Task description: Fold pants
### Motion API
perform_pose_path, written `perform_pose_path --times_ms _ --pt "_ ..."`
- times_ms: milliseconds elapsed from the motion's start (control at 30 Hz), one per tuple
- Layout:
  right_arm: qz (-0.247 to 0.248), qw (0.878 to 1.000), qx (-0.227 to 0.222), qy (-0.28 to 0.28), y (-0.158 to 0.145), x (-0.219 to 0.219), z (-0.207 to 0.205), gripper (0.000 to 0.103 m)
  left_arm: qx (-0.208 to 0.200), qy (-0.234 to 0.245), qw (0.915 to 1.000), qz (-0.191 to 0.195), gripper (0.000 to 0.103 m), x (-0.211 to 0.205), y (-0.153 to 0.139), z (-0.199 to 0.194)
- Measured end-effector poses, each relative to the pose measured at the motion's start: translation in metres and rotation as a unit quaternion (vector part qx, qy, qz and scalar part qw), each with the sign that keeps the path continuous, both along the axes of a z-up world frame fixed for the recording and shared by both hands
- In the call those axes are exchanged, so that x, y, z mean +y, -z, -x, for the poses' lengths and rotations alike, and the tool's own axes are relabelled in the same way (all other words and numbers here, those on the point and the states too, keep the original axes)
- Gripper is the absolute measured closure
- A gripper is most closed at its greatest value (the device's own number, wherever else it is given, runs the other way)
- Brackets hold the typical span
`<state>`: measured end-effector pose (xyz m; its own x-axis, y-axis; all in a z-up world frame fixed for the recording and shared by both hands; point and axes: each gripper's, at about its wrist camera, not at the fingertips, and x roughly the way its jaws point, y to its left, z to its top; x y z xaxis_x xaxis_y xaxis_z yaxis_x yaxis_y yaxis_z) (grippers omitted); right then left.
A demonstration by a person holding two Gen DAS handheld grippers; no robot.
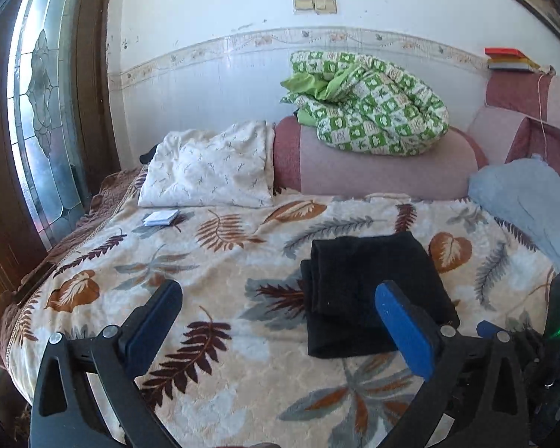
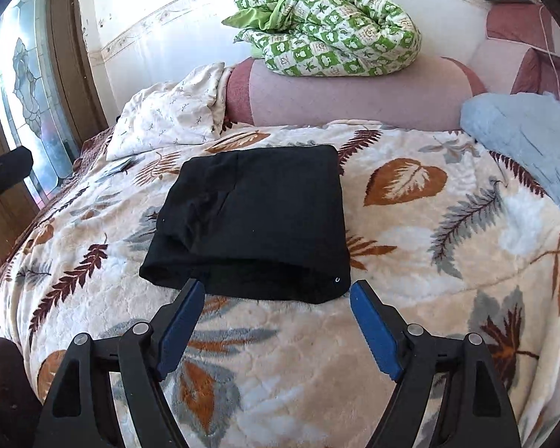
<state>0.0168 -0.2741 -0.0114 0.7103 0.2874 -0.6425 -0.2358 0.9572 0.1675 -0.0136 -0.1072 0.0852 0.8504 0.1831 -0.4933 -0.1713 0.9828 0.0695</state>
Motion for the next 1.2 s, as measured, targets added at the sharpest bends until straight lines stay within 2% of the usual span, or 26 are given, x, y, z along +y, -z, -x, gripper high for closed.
perform_pose_path --times_ms 133,267,567,767,1200 --pt "0.022 1.0 0.0 0.005 0.003 0.007 0.007 0.015 0.027 -0.004 0.9993 0.024 0.0 -0.002 0.014 0.006" --pt "0.026 1.0 0.0 0.006 0.003 0.007 0.007 0.015 0.054 -0.004 0.9982 0.025 0.0 -0.003 0.027 0.006" --pt "0.007 0.999 0.025 0.04 0.009 -0.009 0.0 0.013 0.078 0.001 0.9967 0.021 0.0 -0.004 0.036 0.006" --pt "0.009 0.999 0.032 0.042 0.012 -0.008 0.0 0.013 0.092 0.005 0.9956 0.02 0.0 -0.006 0.044 0.007" --pt "0.033 0.999 0.015 0.024 0.011 0.005 0.005 0.012 0.054 -0.023 0.9983 0.004 0.0 -0.005 0.038 0.017"
